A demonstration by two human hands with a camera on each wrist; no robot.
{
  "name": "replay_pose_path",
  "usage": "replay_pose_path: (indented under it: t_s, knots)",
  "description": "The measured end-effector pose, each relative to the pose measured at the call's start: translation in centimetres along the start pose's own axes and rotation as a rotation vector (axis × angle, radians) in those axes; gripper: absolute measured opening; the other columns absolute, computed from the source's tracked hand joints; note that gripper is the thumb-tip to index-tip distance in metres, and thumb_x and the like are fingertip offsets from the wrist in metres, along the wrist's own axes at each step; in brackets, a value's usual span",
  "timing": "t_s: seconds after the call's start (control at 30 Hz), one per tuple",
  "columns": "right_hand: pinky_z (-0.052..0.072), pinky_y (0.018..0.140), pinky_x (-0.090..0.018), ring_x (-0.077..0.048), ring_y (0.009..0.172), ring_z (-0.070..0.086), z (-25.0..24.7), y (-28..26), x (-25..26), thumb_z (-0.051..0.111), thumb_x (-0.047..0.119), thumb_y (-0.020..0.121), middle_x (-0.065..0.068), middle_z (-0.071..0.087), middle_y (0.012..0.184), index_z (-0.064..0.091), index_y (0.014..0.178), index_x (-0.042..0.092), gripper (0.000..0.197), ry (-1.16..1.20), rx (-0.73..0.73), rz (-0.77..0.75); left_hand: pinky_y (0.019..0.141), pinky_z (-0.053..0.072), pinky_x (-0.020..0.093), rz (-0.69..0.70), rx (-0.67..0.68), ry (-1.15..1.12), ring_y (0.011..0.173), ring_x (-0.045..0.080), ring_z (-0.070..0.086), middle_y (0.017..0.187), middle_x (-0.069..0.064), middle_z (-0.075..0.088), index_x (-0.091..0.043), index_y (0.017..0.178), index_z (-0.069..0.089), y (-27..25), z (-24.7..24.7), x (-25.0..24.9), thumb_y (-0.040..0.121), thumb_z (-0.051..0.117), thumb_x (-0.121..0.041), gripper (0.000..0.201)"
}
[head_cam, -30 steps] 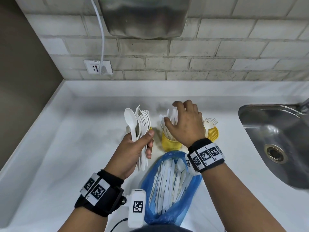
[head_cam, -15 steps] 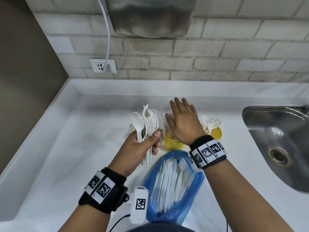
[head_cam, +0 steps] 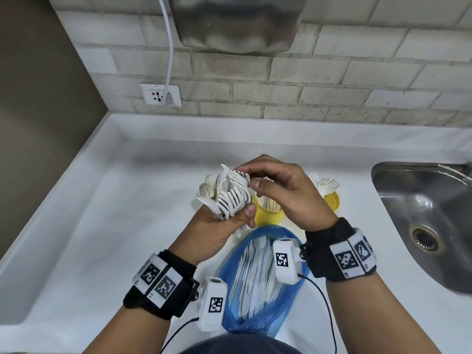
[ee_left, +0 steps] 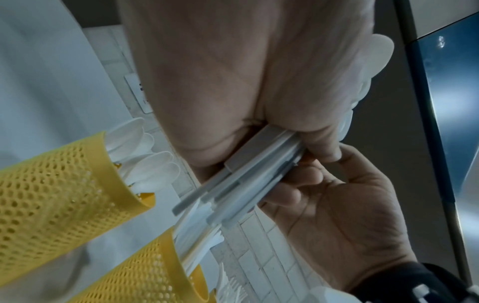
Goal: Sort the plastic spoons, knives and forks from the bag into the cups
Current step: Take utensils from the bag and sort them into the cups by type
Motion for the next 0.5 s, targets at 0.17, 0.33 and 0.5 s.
replay_pose_path:
  t_s: [0.17, 0.33, 0.5]
  knots:
    - [0.053, 0.090, -0.045, -0.029, 0.102, 0.067, 0.7, -0.1, 0.7, 0.061, 0.006, 0.094, -0.015, 0.066, 0.108, 0.072, 0.117, 0.001, 0.026, 0.043, 0.115, -0.038, 0.075, 0.052, 0.034, 0.005, 0.132, -0.071, 0.076, 0.026, 0.063, 0.076, 0.016, 0.062, -0.007, 0.085, 0.060, -0.3, 0.9, -0.2, 0.099, 0.059, -0.033, 0.030]
    - [0.048, 0.093, -0.044, -0.029, 0.101, 0.061, 1.4, 0.1, 0.9, 0.060, 0.016, 0.092, -0.017, 0.060, 0.104, 0.069, 0.112, 0.005, 0.025, 0.216, 0.205, -0.032, 0.073, 0.047, 0.048, 0.005, 0.283, -0.256, 0.066, 0.026, 0.055, 0.069, 0.006, 0.054, -0.015, 0.082, 0.057, -0.5, 2.3, -0.6, 0.099, 0.062, -0.042, 0.033]
    - [0.051, 0.079, -0.042, -0.027, 0.082, 0.063, 1.8, 0.1, 0.5, 0.060, 0.015, 0.096, -0.016, 0.057, 0.104, 0.067, 0.113, 0.000, 0.024, 0.310, 0.133, -0.036, 0.071, 0.051, 0.039, -0.026, 0.322, -0.464, 0.063, 0.019, 0.055, 0.068, 0.004, 0.052, -0.006, 0.091, 0.054, -0.4, 2.7, -1.1, 0.099, 0.064, -0.038, 0.034]
Point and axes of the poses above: each hand's wrist, its own y-axis towards the middle knuckle, its own z-axis out of the palm, x = y × z, the point moved 7 cm from there along y, towards the middle knuckle
